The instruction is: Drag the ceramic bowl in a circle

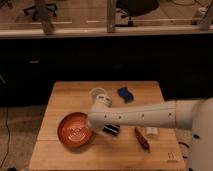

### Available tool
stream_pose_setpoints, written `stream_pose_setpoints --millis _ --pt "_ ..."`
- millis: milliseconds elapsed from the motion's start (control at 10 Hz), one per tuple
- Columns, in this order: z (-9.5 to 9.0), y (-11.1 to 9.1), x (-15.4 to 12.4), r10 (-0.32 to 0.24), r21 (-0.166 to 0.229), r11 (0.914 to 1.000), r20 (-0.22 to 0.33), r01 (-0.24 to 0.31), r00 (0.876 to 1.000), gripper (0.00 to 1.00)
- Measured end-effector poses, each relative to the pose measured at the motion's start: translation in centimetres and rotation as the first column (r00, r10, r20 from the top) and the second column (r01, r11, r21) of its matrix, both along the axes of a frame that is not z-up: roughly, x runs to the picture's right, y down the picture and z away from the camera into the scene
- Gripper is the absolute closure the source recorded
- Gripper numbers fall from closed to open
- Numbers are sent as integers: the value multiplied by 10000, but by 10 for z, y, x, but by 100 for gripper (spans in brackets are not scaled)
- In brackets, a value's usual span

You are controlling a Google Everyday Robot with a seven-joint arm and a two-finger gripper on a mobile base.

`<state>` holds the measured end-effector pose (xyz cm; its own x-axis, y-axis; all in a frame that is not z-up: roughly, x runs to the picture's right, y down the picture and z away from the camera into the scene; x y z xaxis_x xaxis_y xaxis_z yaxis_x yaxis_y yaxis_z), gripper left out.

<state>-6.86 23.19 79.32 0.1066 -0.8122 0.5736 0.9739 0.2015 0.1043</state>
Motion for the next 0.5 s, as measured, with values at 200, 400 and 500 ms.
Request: stream_pose_setpoints --millis 200,400,500 --pt "0 0 -1 -69 42 10000 62 68 10000 100" --pt "0 -1 0 -103 64 9999 118 103 9999 100" --pt "0 -1 0 -117 68 9999 127 117 9999 100"
